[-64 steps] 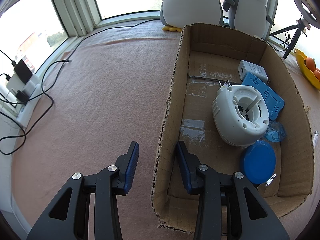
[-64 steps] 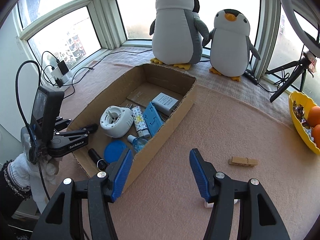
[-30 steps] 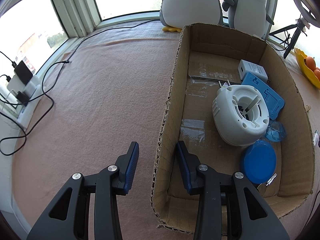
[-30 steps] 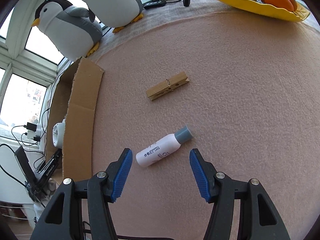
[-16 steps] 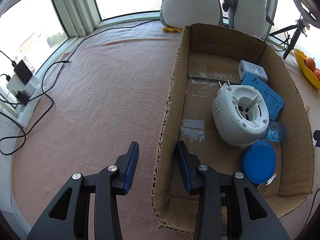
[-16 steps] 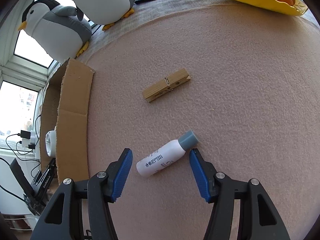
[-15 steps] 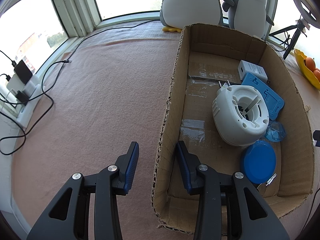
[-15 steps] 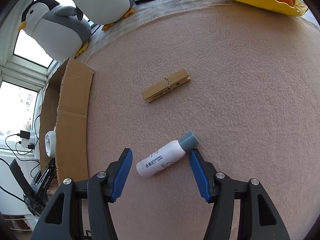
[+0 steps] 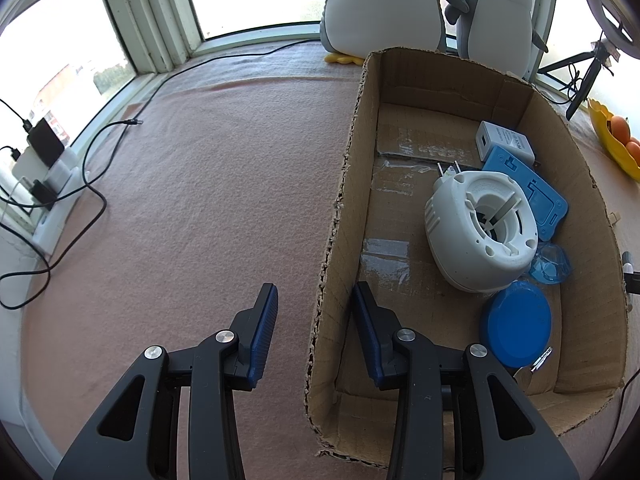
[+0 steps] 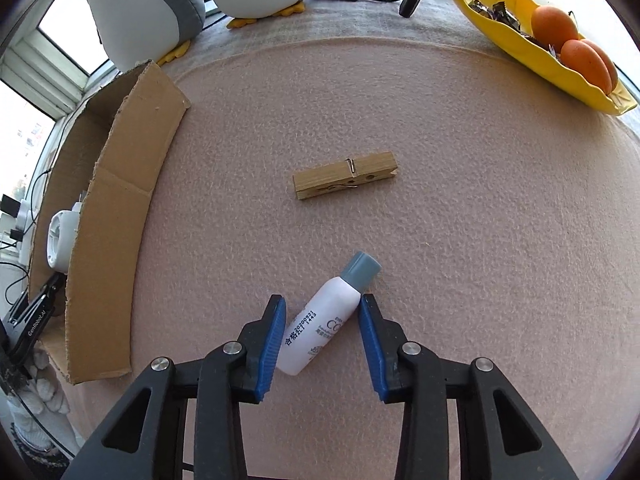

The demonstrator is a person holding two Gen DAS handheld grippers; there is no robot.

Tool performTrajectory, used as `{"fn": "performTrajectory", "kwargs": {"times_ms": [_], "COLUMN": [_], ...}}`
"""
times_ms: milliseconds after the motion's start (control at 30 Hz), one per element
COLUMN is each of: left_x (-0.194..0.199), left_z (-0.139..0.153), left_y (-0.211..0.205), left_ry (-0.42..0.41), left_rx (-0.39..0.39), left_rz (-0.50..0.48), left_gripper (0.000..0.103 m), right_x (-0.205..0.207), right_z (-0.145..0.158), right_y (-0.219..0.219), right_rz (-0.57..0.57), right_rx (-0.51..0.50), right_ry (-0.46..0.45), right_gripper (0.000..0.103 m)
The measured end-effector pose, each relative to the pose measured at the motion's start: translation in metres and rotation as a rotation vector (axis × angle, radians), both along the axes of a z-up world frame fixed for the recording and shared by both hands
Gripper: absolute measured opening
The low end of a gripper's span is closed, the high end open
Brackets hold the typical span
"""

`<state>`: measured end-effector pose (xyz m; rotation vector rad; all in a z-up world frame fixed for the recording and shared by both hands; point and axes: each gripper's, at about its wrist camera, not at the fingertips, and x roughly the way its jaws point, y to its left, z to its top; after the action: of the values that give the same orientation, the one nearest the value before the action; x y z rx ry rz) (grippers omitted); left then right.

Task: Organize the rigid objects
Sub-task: 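Carry the white lotion bottle with the right tool into the box and release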

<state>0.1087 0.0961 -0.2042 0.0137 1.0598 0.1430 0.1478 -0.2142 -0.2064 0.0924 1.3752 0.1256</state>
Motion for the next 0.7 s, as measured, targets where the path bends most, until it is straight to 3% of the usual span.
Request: {"fn": "performTrajectory", "kwargs": {"times_ms": [200,700], "left_x": [0.0,-0.001], "left_z": [0.0,-0.001], "left_y": [0.0,0.0], "left_ry": [0.0,0.001], "left_rx": [0.0,-0.001], "left_rz": [0.0,0.002], "left_gripper": [0.038,0.038], "right_x": [-0.006,-0.03], "right_z": [0.001,0.025], "right_y": [-0.004,0.009], "right_rz": [0.043,0.103], "right_rx": [-0.008,0.025], "right_ry": [-0.006,-0.11], "right_gripper": [0.018,0.018]}}
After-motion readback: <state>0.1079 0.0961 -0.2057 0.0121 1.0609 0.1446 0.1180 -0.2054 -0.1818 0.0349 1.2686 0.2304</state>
